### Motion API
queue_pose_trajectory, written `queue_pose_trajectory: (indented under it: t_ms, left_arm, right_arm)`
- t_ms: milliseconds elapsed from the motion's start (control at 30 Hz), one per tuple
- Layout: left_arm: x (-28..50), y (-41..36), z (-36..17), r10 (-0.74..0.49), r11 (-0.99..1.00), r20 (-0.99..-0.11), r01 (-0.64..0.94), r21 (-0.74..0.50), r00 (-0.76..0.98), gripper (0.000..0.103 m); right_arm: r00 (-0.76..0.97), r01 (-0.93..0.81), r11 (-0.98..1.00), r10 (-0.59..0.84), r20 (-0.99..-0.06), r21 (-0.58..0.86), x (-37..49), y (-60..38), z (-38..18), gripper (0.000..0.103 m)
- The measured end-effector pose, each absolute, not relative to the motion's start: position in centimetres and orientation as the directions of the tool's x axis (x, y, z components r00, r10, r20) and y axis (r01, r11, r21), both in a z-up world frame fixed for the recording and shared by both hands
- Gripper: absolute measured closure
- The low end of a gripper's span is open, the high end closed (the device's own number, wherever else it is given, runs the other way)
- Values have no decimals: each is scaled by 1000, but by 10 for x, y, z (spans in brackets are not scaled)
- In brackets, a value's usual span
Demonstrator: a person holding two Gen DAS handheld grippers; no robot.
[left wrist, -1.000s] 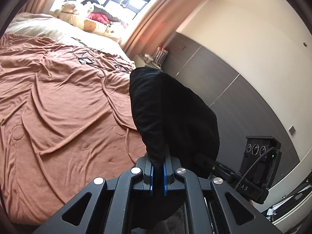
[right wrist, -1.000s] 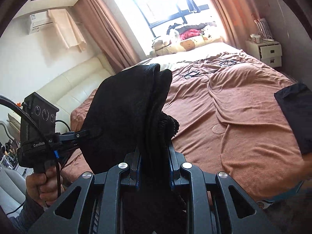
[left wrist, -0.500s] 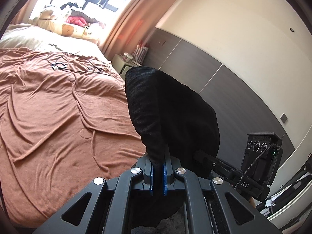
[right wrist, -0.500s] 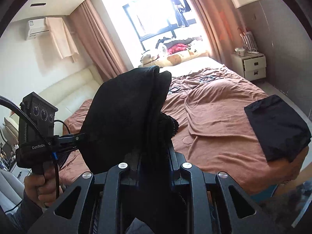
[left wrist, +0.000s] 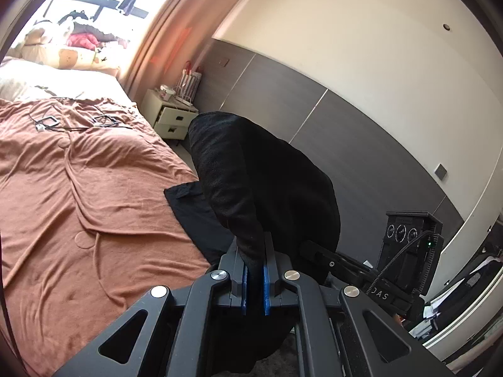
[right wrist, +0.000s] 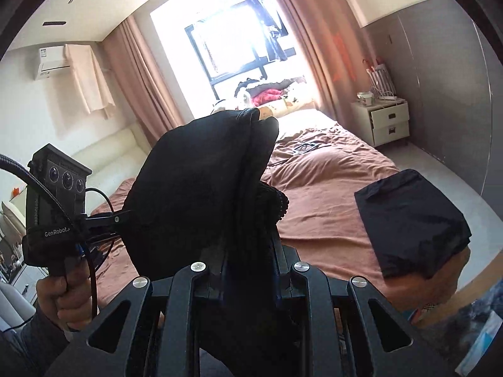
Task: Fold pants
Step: 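Carry the folded black shorts with both grippers toward the bed corner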
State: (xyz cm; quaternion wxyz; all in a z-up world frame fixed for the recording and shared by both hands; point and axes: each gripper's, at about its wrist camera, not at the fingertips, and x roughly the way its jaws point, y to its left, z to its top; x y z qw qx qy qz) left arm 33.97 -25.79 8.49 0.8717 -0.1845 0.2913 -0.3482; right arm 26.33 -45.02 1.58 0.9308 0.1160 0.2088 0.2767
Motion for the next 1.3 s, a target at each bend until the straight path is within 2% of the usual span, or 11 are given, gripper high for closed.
queue_pose_trajectory:
  t_ms: [267, 600, 800, 1300]
  left_arm:
    - [385, -305, 82, -777, 630, -383, 613, -477, 500, 96]
    - [453, -358, 58, -835, 547, -389, 666, -507, 389, 96]
    - [493, -382, 29, -846, 526, -414, 657, -540, 337, 96]
    - [584, -427, -59, -856, 507, -457, 563, -652, 242, 96]
  right_arm:
    - [810, -413, 865, 492, -319, 285, 279, -462, 11, 85]
    - [859, -325, 918, 387, -336, 228, 295, -458, 7, 85]
    - [883, -284, 946, 322, -341, 156, 294, -445, 2, 85]
    - [869, -182, 979, 206, -450, 96, 335, -400, -21, 85]
